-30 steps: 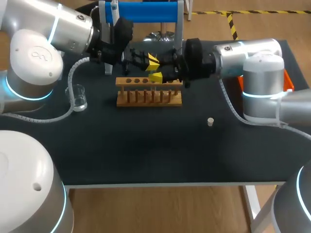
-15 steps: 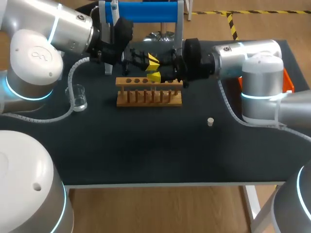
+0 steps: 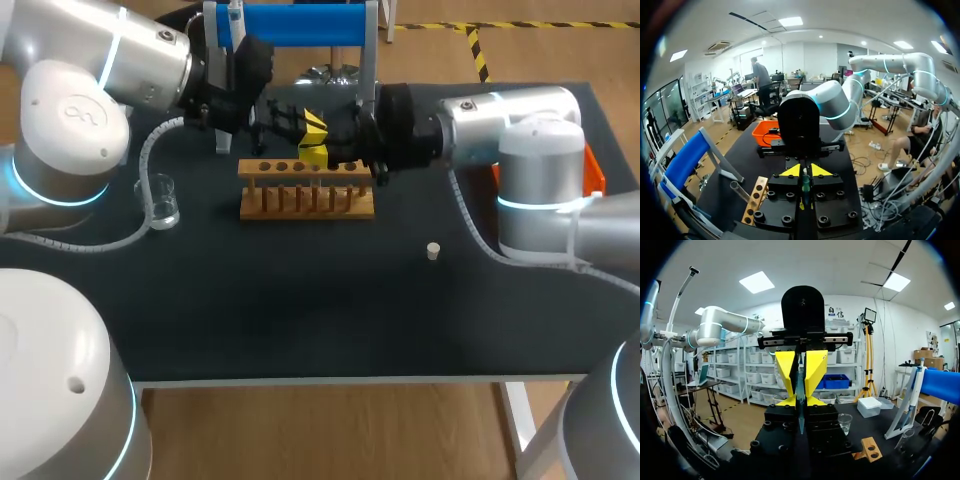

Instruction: Invert the test tube, pick up the pipette, mount the tip to pipette, aspirate from beaker and dispense into the tube, eject the tip, return the pipette, and cap with the stopper.

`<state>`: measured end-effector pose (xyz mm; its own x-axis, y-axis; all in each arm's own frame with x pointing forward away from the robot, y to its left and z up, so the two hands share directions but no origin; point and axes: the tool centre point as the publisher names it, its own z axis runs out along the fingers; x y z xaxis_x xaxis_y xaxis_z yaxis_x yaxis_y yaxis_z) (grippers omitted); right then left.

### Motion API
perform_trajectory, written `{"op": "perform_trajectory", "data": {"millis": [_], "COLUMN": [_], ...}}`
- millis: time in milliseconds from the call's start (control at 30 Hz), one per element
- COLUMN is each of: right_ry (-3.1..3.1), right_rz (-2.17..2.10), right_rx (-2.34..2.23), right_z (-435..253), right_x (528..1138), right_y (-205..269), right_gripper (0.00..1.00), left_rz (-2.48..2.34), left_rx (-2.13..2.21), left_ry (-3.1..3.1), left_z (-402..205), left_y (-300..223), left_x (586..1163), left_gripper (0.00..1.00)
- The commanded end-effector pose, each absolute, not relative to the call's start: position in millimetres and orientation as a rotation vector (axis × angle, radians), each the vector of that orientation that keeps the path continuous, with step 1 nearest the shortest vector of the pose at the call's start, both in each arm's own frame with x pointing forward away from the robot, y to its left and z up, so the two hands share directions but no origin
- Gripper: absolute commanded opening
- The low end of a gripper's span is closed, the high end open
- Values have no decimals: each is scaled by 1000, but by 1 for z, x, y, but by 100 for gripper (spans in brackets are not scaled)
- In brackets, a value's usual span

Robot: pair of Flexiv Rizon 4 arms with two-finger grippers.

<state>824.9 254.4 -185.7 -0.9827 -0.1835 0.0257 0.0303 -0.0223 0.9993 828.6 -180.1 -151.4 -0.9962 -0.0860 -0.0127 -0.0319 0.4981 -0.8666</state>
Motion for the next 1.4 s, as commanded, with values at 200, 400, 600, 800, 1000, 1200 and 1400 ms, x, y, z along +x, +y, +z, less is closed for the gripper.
{"op": "perform_trajectory", "data": {"millis": [200,400,600,800,1000,1200,1400], "right_ry": [-2096,-2112,-2133,-2165,-2208,-2233,-2231], "right_rz": [-2139,-2136,-2139,-2150,-2160,-2153,-2159], "right_rx": [173,177,168,141,100,86,72], "right_z": [-186,-191,-200,-208,-219,-229,-235], "right_x": [824,826,823,821,815,806,800], "right_y": [252,223,179,130,86,54,37], "right_gripper": [0,0,0,0,0,0,0], "left_rz": [-1540,-1540,-1540,-1540,-1540,-1540,-1540], "left_rx": [-106,-106,-106,-106,-106,-106,-106], "left_ry": [2676,2676,2676,2676,2676,2676,2676], "left_z": [-151,-151,-151,-151,-151,-151,-151], "left_y": [-182,-182,-182,-182,-182,-182,-182], "left_x": [828,828,828,828,828,828,828], "left_gripper": [100,100,100,100,100,100,100]}}
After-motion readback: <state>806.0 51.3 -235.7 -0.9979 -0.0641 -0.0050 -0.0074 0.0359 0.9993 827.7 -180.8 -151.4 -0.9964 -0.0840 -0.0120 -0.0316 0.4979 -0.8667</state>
